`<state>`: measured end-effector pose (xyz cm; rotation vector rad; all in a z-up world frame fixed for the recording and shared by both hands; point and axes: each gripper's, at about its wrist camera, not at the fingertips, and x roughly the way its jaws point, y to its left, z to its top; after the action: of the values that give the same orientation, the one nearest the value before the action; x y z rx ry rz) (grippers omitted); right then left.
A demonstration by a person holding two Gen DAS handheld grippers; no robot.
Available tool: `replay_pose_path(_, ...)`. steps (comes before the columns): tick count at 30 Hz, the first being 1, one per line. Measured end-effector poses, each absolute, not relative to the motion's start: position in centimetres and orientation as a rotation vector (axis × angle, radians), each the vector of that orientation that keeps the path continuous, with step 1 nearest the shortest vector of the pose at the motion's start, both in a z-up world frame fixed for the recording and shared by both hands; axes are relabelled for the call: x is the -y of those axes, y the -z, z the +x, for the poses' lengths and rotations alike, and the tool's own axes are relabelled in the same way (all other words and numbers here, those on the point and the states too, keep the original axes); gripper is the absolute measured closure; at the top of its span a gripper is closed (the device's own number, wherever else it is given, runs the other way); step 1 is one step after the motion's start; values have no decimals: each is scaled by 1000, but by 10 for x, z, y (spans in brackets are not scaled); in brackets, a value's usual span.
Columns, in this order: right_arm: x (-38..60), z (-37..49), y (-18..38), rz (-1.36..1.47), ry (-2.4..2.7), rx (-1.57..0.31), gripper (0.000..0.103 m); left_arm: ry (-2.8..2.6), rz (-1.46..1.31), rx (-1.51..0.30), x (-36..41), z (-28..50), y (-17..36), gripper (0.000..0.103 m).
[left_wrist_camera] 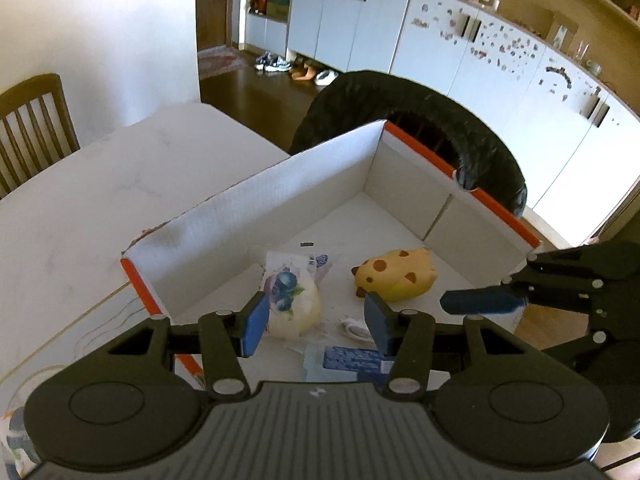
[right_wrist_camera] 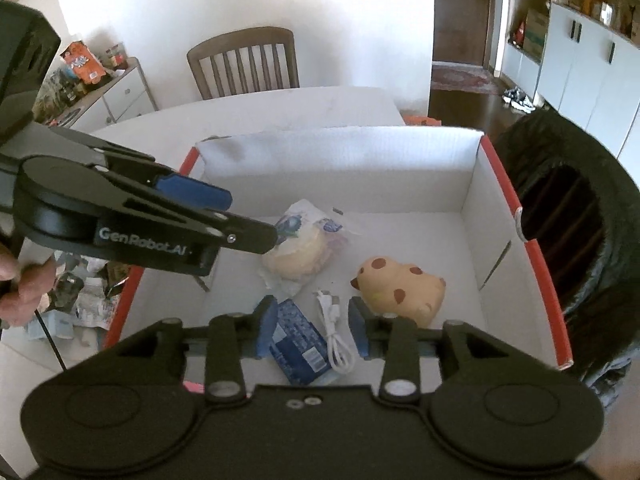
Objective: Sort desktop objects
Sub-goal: 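Lower and release the bread bag with the left gripper while the right gripper drops the cable, then withdraw both grippers from the shoebox back over the pile of items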
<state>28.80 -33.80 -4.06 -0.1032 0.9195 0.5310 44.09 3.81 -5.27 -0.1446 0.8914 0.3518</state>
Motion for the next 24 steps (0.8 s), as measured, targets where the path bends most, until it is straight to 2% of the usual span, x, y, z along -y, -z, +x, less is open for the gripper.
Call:
replay_pose_path(5, 336, 282, 35, -65, -534, -896, 48, -337, -102, -848, -23, 427, 45, 52)
replay_pose_path(7, 335, 278, 33, -58, -529, -888, 47, -336, -96, -832, -20, 423, 42, 52)
replay_pose_path(11, 331, 268, 30, -64, -524, -869, 39, -323, -97, -806, -17, 411, 36, 52)
replay_pose_path(16, 326, 258, 30, -49, -512, -863, 36, -316, -108, -782, -15, 394, 30, 52)
replay_pose_path(24, 317, 239, 28, -5, -497, -840, 23, -315, -143, -744, -19, 366, 23, 51)
